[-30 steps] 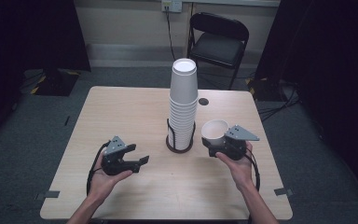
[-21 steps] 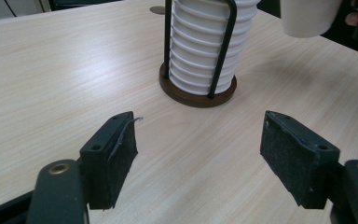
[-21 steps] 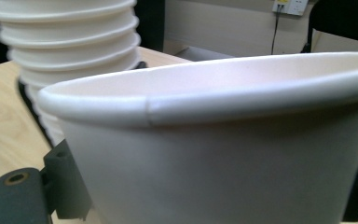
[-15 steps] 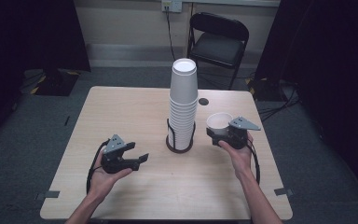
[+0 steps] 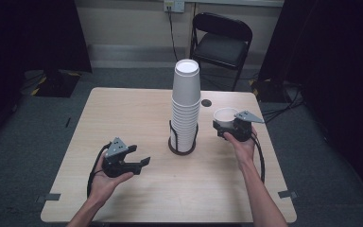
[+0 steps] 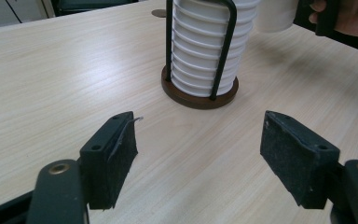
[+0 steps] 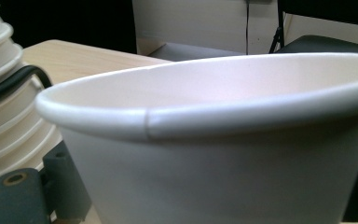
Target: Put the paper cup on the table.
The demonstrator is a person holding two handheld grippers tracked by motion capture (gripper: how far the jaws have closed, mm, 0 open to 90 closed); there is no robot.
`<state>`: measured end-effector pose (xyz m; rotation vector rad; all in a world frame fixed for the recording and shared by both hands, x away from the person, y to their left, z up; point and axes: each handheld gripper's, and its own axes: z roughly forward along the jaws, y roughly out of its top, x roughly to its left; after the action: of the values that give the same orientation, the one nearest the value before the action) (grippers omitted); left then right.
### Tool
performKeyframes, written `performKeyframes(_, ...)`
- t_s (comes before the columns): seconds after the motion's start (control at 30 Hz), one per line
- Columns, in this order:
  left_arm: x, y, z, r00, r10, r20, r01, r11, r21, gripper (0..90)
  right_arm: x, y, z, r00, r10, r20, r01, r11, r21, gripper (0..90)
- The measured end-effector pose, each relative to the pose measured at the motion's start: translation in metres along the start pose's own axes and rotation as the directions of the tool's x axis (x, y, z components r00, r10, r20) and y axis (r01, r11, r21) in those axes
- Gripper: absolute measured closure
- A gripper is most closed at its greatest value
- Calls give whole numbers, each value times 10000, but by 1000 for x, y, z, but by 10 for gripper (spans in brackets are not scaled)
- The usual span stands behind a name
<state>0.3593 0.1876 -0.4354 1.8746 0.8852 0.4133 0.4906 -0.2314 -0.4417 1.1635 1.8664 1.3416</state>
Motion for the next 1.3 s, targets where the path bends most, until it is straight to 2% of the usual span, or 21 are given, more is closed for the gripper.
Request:
performKeyframes(0.3, 2, -1, 0, 10000, 34, -30, -34, 10000, 75, 267, -12, -16, 15, 9985, 529, 134, -532, 9983, 239, 108)
performKeyframes(0.43, 2, -2, 0, 10000, 7, -22, -7, 10000, 54, 267, -13, -22, 18, 9988, 457, 144, -463, 9980, 434, 108)
performKeyframes(0.5, 2, -2, 0, 10000, 25, -13, -25, 10000, 49, 266, -13, -27, 18, 9988, 465, 126, -472, 9974, 550, 109)
performKeyframes(0.57, 2, -2, 0, 10000, 63, -7, -63, 10000, 63, 267, -12, -29, 16, 9982, 577, 177, -584, 9975, 396, 108)
performKeyframes(0.63, 2, -1, 0, 10000, 85, -8, -85, 9999, 94, 266, -12, -31, 14, 9988, 461, 179, -468, 9981, 389, 109)
performKeyframes(0.8, 1, -1, 0, 10000, 6, -16, -6, 10000, 54, 266, -13, -34, 7, 9990, 411, 149, -420, 9967, 698, 116)
performKeyframes(0.93, 2, 0, 1, 10000, 61, 5, -61, 9999, 82, 266, -14, -35, 6, 9988, 443, 220, -467, 9911, 1248, 122)
performKeyframes(1.07, 1, 0, 1, 10000, 2, 32, -2, 10000, 47, 266, -15, -38, 8, 9985, 443, 321, -495, 9813, 1861, 131)
performKeyframes(1.13, 2, 0, 1, 10000, 37, 5, -37, 10000, 46, 266, -15, -39, 7, 9980, 578, 247, -616, 9773, 2028, 131)
performKeyframes(1.3, 1, 0, 1, 10000, 23, 40, -23, 10000, 46, 266, -12, -40, 7, 9988, 461, 155, -485, 9693, 2412, 133)
